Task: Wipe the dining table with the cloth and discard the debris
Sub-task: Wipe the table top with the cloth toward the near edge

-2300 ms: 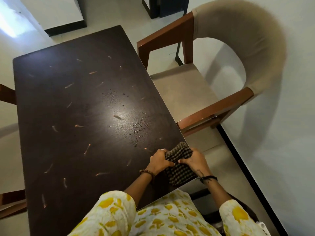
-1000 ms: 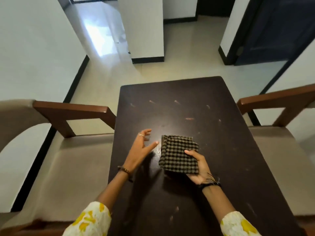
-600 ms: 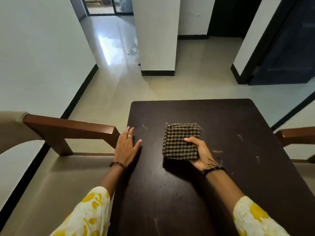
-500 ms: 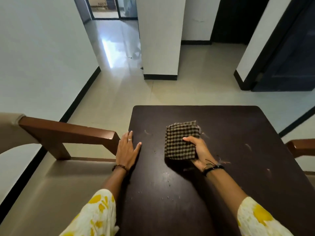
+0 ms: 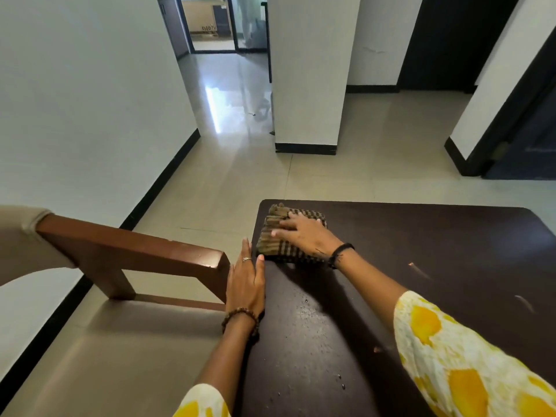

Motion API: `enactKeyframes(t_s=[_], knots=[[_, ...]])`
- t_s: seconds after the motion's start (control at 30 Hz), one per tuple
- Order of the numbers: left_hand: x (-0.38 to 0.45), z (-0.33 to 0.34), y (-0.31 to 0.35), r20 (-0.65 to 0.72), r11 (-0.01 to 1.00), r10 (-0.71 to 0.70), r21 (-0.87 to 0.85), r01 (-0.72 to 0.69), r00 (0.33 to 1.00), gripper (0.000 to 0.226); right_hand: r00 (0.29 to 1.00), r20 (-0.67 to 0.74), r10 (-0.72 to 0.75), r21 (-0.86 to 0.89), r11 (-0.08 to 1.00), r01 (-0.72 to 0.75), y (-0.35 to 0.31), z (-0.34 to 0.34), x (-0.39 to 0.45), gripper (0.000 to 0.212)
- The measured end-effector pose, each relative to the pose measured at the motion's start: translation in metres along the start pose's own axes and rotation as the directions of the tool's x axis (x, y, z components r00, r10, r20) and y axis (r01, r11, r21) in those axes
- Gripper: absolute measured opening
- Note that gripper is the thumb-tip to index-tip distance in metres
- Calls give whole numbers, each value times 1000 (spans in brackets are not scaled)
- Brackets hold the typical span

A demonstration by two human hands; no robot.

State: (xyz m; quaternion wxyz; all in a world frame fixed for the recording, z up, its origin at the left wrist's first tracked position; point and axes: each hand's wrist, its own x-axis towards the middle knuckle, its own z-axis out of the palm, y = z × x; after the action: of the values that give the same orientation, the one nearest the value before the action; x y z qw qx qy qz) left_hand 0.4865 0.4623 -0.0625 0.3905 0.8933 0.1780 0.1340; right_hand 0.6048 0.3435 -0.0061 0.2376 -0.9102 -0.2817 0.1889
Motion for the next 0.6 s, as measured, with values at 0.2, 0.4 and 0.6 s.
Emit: enactKeyframes(t_s=[0.2, 0.4, 0.6], knots=[[1, 3, -5, 34, 999, 7, -37, -5, 999, 59, 977, -147, -155, -491, 869, 64, 13, 47, 13, 74], [4, 7, -6, 29, 999, 32, 17, -33, 999, 67, 961, -141, -239, -546, 829, 126, 13, 50, 41, 76], [5, 8, -9, 19, 989, 52, 138, -54, 998, 69, 970, -169, -174, -509, 858, 65, 4, 46, 82, 57]])
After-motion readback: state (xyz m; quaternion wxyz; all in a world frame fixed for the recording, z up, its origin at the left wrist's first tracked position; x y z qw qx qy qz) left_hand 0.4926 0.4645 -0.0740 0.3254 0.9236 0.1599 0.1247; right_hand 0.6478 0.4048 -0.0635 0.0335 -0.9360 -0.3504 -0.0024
